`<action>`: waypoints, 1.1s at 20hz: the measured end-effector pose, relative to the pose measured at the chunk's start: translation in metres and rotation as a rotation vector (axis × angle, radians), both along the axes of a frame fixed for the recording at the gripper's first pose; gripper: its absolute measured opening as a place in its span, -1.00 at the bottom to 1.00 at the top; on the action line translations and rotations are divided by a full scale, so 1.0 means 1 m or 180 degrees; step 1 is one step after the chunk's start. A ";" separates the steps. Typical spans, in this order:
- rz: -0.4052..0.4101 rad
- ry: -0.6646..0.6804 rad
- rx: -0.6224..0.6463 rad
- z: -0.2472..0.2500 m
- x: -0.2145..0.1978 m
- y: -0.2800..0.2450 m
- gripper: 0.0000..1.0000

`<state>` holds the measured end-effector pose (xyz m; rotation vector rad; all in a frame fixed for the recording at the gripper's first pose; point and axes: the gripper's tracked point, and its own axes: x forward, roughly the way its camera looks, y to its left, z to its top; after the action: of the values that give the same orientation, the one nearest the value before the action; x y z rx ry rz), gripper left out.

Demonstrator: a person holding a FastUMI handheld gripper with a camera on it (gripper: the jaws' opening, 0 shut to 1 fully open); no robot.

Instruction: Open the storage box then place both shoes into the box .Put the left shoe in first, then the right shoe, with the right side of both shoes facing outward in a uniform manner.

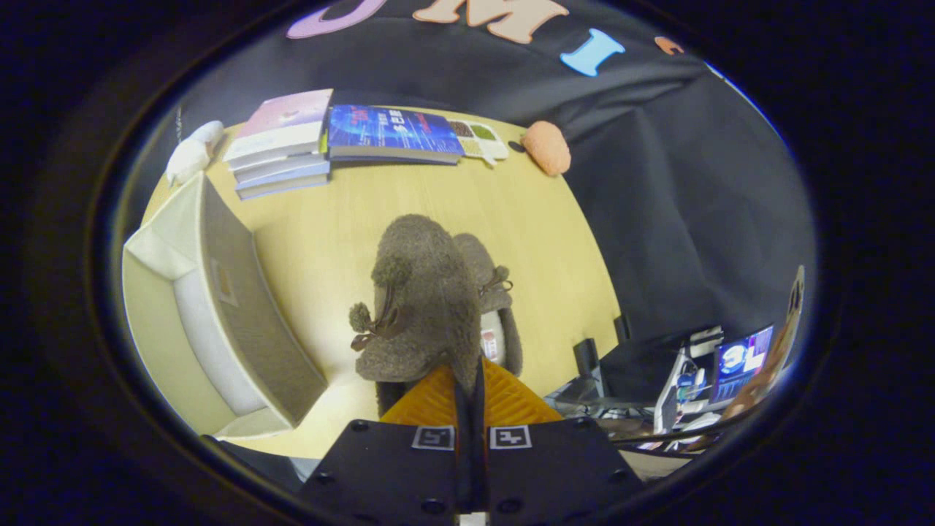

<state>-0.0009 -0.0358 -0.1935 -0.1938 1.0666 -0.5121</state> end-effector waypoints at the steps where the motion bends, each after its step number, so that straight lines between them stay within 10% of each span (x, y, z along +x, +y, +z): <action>1: 0.0051 -0.0058 -0.0001 0.013 0.002 0.009 -0.92; 10: 0.0686 -0.0485 0.0291 0.066 0.030 0.145 -0.92; 22: 0.1076 0.0031 0.0541 -0.016 0.045 0.253 -0.92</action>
<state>0.0443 0.2169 -0.2097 -0.2212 1.0549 -0.1157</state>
